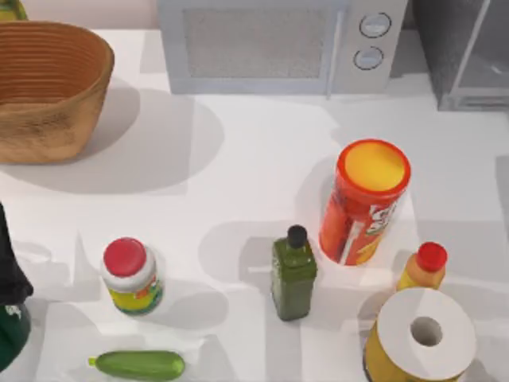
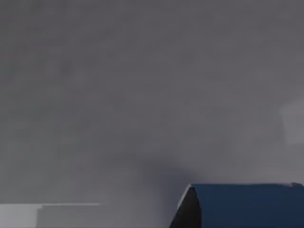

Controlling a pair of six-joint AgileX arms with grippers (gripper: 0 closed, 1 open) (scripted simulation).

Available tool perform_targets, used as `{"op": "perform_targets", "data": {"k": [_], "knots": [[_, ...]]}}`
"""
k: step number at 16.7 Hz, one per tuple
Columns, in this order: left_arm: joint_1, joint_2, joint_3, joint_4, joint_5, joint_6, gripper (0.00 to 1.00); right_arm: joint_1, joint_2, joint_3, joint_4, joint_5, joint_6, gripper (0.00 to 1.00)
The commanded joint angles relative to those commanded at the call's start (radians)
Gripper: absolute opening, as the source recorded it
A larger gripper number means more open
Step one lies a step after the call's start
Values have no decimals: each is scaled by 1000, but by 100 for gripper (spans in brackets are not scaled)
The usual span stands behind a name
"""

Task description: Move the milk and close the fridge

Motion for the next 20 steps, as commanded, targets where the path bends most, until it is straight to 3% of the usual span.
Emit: {"op": "perform_targets", "data": {"k": [8, 20], "knots": [[0, 0, 0, 0, 0, 0, 100, 0, 0, 0, 0, 0, 0, 98], [0, 0, 0, 0, 0, 0, 100, 5, -21, -42, 13, 7, -1, 100]]}}
